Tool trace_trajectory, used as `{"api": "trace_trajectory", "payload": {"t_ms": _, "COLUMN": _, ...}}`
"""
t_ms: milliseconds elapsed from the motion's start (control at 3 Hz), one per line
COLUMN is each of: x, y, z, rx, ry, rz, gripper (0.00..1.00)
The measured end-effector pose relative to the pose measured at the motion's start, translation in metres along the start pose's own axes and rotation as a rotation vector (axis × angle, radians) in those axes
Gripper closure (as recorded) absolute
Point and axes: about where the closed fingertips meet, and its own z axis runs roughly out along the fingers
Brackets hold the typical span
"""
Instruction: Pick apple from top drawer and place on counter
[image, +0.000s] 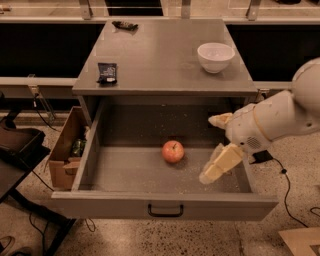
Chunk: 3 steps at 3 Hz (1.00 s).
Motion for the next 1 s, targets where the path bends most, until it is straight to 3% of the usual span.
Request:
{"api": "trace_trajectory", "payload": {"t_ms": 333, "x": -0.019, "y": -0.027, "z": 0.079, "rx": 0.013, "ry": -0.292, "rz": 0.025, "gripper": 0.00}}
{"api": "trace_trajectory", "payload": {"t_ms": 667, "x": -0.029, "y": -0.067, "z": 0.109, "rx": 0.112, "ry": -0.421, "rz": 0.052, "gripper": 0.00}}
{"api": "trace_trajectory", "payload": {"t_ms": 1000, "x": -0.028, "y": -0.084, "z": 0.114, "rx": 0.169, "ry": -0.433, "rz": 0.067, "gripper": 0.00}}
